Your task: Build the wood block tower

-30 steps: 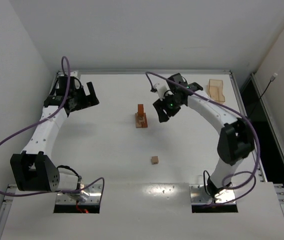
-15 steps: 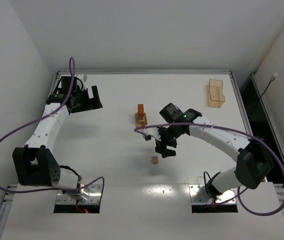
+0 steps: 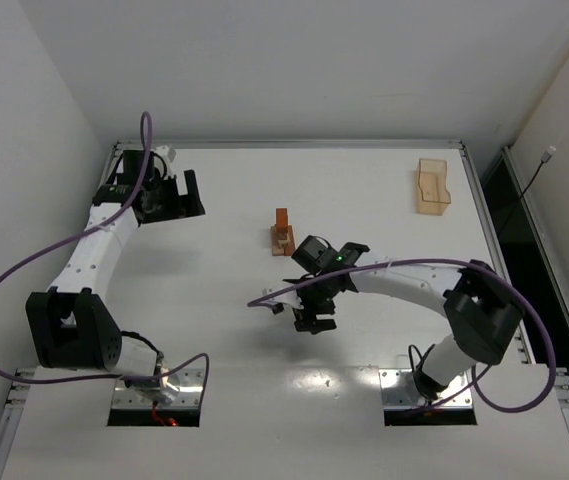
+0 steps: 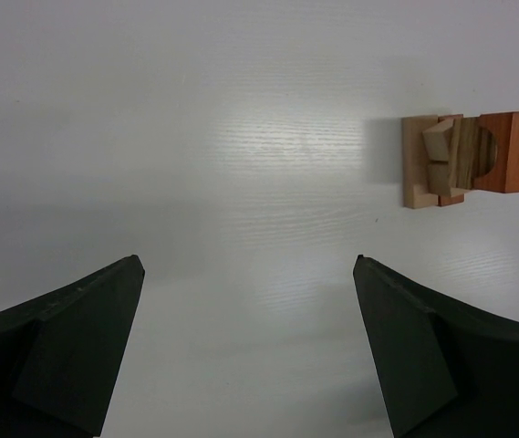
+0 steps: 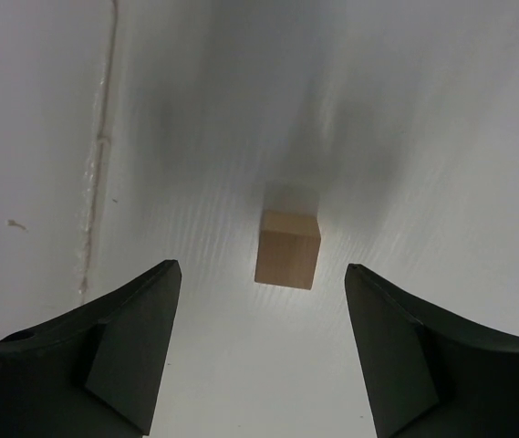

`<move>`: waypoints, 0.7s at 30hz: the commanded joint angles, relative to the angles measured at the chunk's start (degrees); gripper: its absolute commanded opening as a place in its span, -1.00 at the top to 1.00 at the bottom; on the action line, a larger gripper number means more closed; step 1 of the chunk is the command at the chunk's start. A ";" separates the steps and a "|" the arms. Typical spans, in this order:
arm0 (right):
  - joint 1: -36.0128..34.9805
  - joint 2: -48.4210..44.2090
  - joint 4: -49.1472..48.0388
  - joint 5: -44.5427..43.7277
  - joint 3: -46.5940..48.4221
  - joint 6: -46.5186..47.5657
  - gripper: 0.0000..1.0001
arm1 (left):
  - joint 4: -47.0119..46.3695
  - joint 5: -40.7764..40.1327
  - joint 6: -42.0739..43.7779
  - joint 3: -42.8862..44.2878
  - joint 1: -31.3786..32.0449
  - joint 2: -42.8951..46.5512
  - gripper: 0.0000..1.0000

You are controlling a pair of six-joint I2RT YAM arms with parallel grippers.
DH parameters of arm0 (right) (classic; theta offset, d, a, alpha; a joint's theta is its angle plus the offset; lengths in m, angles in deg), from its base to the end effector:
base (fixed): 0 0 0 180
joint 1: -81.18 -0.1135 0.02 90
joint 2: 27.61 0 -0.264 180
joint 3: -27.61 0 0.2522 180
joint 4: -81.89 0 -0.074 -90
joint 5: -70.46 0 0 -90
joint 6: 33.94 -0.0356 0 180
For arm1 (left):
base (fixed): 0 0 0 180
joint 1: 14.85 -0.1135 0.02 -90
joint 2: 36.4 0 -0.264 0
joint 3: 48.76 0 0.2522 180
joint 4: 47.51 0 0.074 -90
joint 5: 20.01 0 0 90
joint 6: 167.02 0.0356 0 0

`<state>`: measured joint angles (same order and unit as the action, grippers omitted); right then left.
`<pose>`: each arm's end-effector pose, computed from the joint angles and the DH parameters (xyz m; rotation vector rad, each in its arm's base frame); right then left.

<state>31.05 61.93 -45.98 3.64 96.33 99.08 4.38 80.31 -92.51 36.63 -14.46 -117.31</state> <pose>0.1719 0.2276 0.1858 -2.1007 1.8693 0.6014 0.3035 -0.0084 0.3136 -0.2323 2.3978 -0.3450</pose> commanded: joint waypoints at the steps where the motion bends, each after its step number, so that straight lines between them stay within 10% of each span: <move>1: -0.41 2.39 -4.09 0.11 1.03 -1.89 -0.38 | -0.07 0.31 0.54 2.72 -0.47 -0.22 -0.98; 21: -1.46 8.90 -8.13 -8.06 1.73 -6.81 -0.03 | 1.51 -0.75 0.55 6.67 -0.47 -5.93 -0.98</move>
<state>30.46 70.43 -51.55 -2.52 96.61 94.08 6.11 79.64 -92.07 40.98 -14.46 -122.88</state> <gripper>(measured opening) 0.529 0.992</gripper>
